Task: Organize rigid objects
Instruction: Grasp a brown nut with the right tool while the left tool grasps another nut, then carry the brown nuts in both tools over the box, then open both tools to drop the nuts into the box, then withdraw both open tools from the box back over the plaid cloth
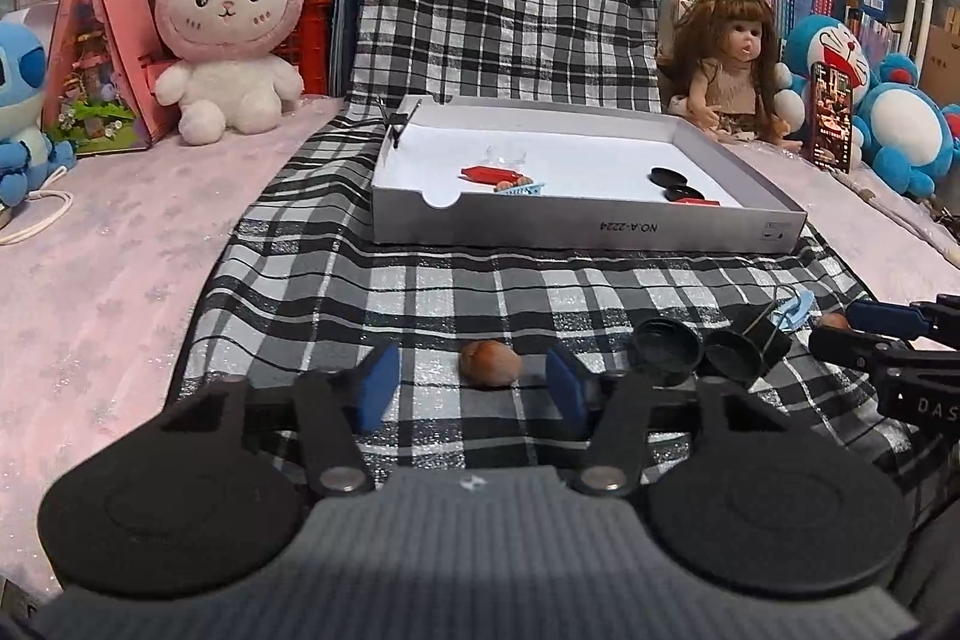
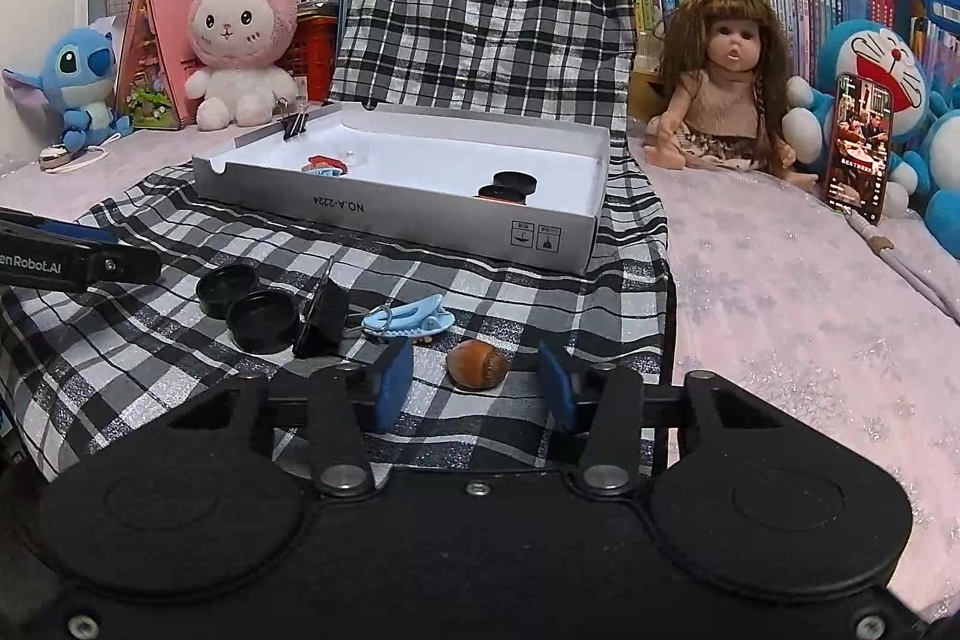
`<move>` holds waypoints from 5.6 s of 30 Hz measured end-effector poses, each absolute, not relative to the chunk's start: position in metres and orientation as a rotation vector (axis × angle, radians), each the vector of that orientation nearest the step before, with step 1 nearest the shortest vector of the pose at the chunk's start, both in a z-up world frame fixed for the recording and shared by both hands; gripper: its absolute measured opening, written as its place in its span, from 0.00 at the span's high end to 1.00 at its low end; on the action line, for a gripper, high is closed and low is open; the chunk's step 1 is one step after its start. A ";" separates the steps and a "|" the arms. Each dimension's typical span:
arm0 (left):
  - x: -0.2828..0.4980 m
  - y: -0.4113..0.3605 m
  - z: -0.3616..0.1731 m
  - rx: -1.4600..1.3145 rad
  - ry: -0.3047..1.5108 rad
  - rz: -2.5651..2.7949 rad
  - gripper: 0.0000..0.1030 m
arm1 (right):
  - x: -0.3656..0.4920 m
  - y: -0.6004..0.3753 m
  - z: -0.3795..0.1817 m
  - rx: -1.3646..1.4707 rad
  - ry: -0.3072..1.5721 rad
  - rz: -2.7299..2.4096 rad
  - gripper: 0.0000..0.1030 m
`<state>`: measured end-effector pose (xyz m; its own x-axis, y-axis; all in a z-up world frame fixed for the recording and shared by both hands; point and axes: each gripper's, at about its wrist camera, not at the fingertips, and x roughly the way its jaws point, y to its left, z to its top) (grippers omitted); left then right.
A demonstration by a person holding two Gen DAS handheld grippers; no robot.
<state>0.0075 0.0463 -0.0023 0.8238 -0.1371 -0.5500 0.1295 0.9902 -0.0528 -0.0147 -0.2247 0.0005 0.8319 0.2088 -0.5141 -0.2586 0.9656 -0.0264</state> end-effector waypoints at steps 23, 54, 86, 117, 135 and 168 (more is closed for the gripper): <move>0.023 0.042 0.012 -0.079 0.622 -0.164 0.73 | -0.001 -0.234 0.012 -0.021 0.561 0.207 0.78; 0.184 0.025 0.068 -0.209 0.671 -0.182 0.73 | 0.193 -0.256 0.074 0.229 0.759 0.181 0.78; 0.268 0.007 0.018 -0.172 0.801 -0.089 0.72 | 0.279 -0.215 0.026 0.174 0.906 0.141 0.78; 0.203 0.013 0.053 -0.067 0.686 -0.172 0.18 | 0.216 -0.212 0.061 0.114 0.751 0.254 0.58; 0.115 0.018 0.063 -0.009 0.599 -0.246 0.00 | 0.125 -0.219 0.066 0.011 0.654 0.327 0.37; 0.041 0.015 0.029 -0.057 0.618 -0.329 0.00 | 0.034 -0.233 0.033 0.001 0.591 0.277 0.06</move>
<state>0.0408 0.0155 0.0290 0.7652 -0.3193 -0.5590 0.2853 0.9466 -0.1502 0.0342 -0.2330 0.0331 0.7941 0.2584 -0.5501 -0.2578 0.9629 0.0802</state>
